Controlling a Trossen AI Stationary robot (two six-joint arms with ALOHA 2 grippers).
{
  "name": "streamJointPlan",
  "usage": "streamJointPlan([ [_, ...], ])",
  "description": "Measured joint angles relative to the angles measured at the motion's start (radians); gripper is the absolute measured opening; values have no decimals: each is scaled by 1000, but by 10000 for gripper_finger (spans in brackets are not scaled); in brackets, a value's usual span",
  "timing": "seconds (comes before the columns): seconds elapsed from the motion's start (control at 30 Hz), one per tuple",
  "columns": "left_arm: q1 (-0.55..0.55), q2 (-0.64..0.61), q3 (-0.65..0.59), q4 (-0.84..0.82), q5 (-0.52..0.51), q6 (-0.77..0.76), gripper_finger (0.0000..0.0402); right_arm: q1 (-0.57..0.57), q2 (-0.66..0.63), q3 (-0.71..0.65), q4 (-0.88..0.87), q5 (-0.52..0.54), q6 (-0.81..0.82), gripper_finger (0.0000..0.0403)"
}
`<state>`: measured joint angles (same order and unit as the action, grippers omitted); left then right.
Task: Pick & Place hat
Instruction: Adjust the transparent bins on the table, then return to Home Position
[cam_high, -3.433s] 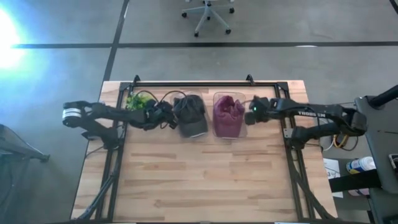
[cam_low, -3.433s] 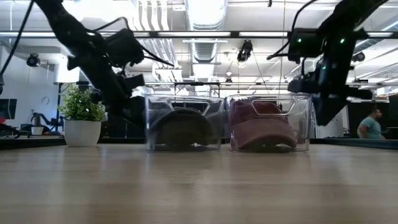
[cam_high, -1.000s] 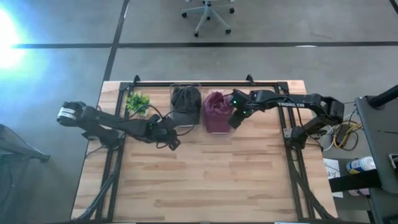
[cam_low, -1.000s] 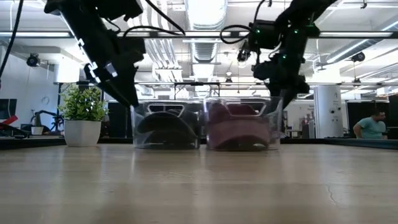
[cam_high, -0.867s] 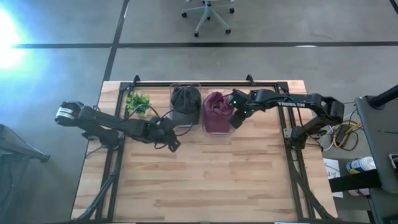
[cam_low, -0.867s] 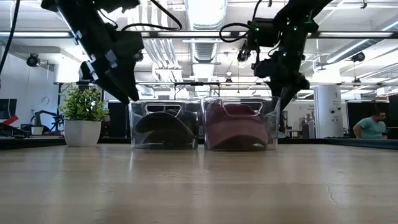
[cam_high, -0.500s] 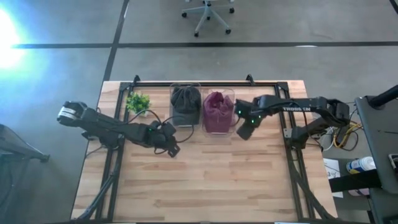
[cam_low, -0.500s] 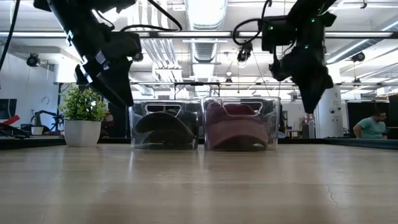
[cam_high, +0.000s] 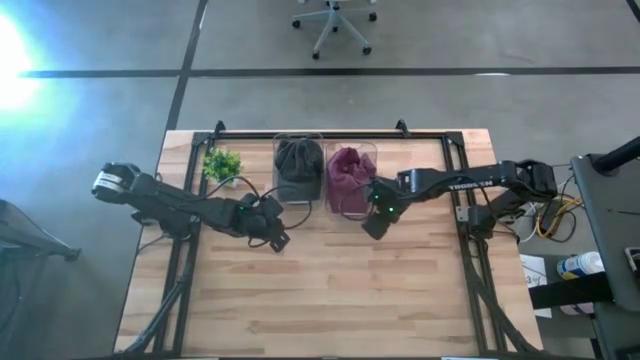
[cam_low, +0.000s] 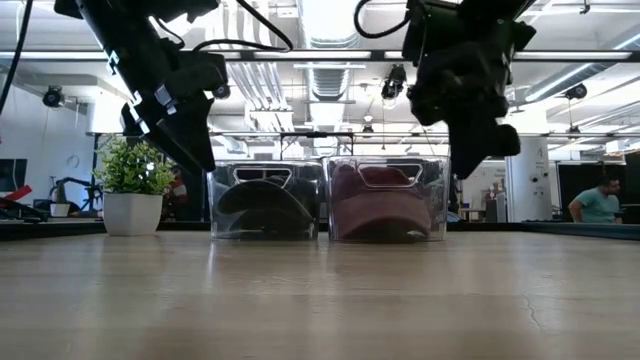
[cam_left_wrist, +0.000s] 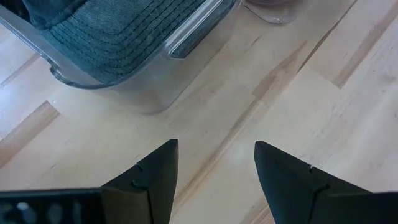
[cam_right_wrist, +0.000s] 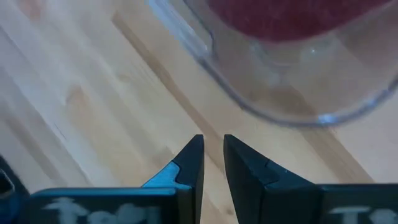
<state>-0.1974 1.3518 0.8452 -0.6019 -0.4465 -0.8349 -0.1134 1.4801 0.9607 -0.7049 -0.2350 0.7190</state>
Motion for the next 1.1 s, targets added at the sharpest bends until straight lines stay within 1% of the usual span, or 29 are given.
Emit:
streamJointPlan([
  [0.13,0,0,0,-1,0,2,206,-11,12,0,40,94,30,59],
  [0.27,0,0,0,-1,0,2,206,-35,11,0,48,114,18,59],
  [0.37,0,0,0,-2,0,2,206,-52,9,0,50,156,-1,59],
  [0.47,0,0,0,-3,0,7,206,-73,12,0,53,162,-8,59],
  [0.57,0,0,0,-3,0,5,206,-80,12,0,54,190,-32,59],
  [0.83,0,0,1,-3,1,-5,206,-90,2,0,32,166,-75,59],
  [0.97,1,-24,28,0,50,48,206,-65,-37,0,9,161,-99,59],
  [1.1,0,-93,72,16,69,138,206,-40,-149,0,6,203,-144,59],
])
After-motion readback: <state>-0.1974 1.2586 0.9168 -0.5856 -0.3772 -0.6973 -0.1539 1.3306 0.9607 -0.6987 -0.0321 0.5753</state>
